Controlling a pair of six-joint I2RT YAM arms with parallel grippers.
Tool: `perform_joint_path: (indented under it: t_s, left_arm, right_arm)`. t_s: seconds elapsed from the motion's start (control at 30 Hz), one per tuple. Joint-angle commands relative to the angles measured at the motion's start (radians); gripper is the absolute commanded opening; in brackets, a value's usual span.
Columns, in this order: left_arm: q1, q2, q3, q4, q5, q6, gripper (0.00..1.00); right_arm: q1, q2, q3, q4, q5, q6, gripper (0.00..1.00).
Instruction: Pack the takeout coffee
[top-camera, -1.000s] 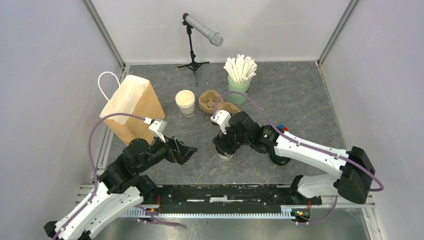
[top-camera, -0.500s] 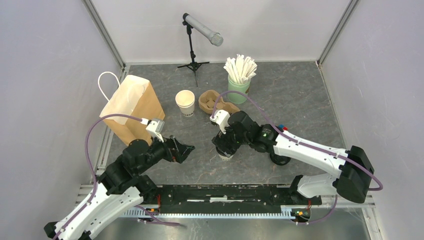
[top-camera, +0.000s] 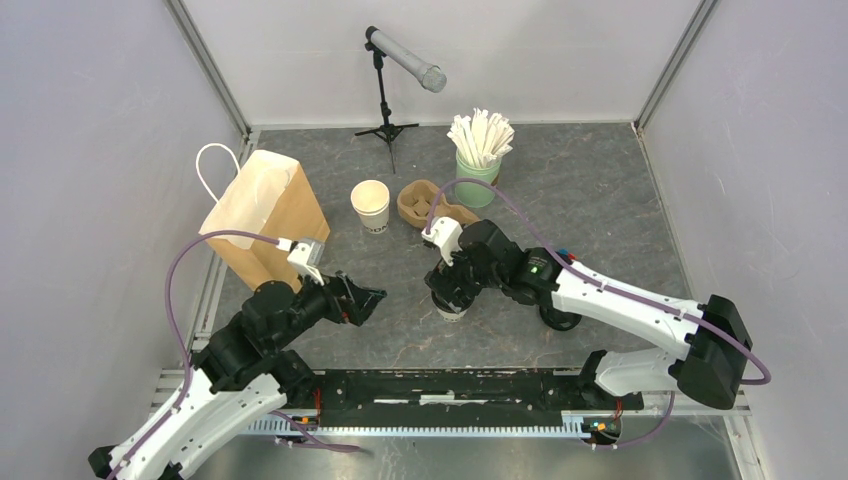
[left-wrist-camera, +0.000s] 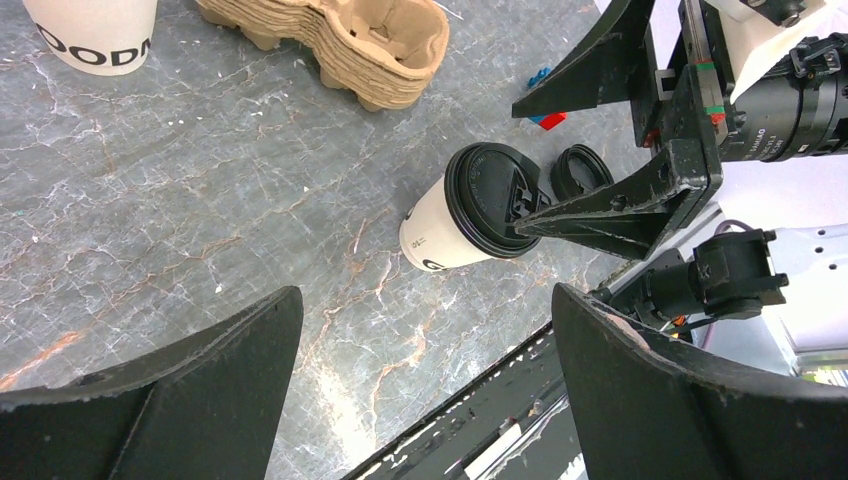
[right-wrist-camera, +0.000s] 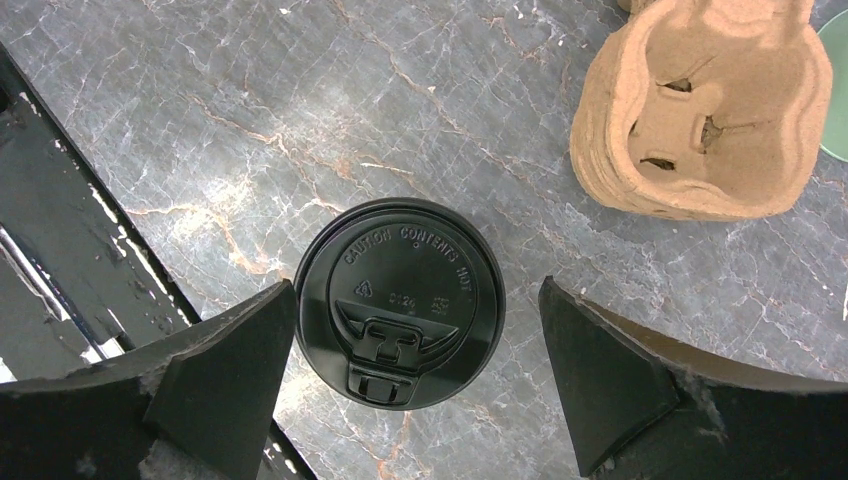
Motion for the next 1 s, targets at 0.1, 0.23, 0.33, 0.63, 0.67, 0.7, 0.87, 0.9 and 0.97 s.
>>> perform_joint_path:
  t_s: [0.1,0.23,0.33,0.63,0.67,0.7,0.87,0.9,0.97]
  left_arm:
    - [-0.004,-0.028,0.018,0.002,-0.029,0.044,1.0]
    - [-0.004,-0.036,0.017,0.001,-0.029,0.047,1.0]
    - [-0.007,-0.037,0.017,0.001,-0.031,0.047,1.0]
    - [-0.015,-0.037,0.016,-0.002,-0.041,0.044,1.0]
    - [-0.017,-0.038,0.016,-0.002,-0.043,0.044,1.0]
    - [-0.018,-0.038,0.016,-0.001,-0.044,0.043,1.0]
    - [-0.025,-0.039,0.015,-0.005,-0.055,0.044,1.0]
    - [-0.026,-0.04,0.014,-0.005,-0.056,0.044,1.0]
    - [-0.027,-0.038,0.014,-0.005,-0.057,0.044,1.0]
  right_arm:
    - [0.004,0.012,0.013,0.008,-0.021,-0.001,0.98]
    - [0.005,0.026,0.008,0.009,-0.007,-0.004,0.98]
    - [0.006,0.04,-0.003,0.009,-0.012,-0.007,0.98]
    - [0.01,0.047,-0.042,0.028,0.009,-0.011,0.98]
    - [0.009,0.046,-0.046,0.032,0.009,-0.011,0.98]
    - [0.009,0.048,-0.046,0.031,0.009,-0.011,0.98]
    - [0.008,0.019,-0.029,0.032,0.0,0.005,0.98]
    - [0.009,0.011,-0.018,0.03,0.0,0.008,0.98]
    - [0.009,-0.008,0.003,0.022,-0.005,0.011,0.98]
